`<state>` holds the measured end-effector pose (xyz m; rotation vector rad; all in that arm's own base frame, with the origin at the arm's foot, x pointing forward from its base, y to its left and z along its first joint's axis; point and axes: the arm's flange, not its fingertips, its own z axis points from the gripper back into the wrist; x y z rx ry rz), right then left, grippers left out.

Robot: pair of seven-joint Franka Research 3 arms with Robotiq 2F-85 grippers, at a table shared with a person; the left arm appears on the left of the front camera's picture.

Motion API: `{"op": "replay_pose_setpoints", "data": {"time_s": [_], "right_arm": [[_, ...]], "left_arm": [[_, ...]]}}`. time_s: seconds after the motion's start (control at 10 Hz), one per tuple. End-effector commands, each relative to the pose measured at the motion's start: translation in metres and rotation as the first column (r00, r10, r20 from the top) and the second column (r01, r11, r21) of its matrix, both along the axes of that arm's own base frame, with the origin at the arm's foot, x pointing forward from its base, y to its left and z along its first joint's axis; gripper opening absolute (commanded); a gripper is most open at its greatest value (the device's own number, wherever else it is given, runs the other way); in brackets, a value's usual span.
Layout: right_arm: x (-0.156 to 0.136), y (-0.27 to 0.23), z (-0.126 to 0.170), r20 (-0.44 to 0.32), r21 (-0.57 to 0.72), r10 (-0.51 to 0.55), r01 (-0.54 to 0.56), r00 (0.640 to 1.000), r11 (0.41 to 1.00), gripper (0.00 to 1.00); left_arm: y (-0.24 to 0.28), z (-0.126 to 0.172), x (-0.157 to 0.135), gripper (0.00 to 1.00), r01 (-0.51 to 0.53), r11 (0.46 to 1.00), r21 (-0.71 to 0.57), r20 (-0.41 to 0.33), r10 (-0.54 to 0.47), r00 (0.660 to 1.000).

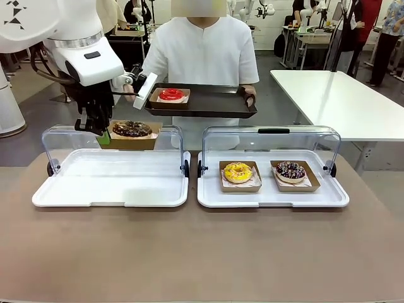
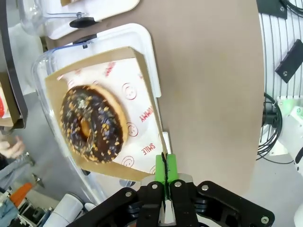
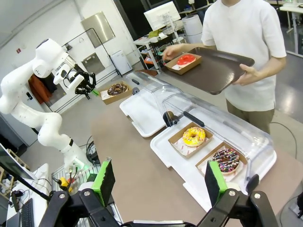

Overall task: Provide the desired donut to the person.
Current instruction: Pick up and lift the Paper togo box containing the Donut pointed at by the person, then place the picked Paper togo box onto the Handle tray extended by the person.

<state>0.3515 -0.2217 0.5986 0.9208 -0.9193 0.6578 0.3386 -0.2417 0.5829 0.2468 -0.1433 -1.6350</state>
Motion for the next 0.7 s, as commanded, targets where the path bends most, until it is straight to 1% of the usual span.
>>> {"op": "replay_pose_setpoints", "data": {"time_s": [0.0,0.6], "right_arm": [[0.0004,0.0012,0.0010,0.004,0.005,0.000,0.000,1.000,1.000,1.00],[0.0004,0.0012,0.0010,0.004,0.005,0.000,0.000,1.000,1.000,1.00]], "left_arm": [[-0.0029,0.0058,-0.0037,0.00,0.004,1.000,-0.025,-0.013,-0.004,1.000],[-0.0029,0.0058,-0.0037,0.00,0.004,1.000,-0.025,-0.013,-0.004,1.000]]}}
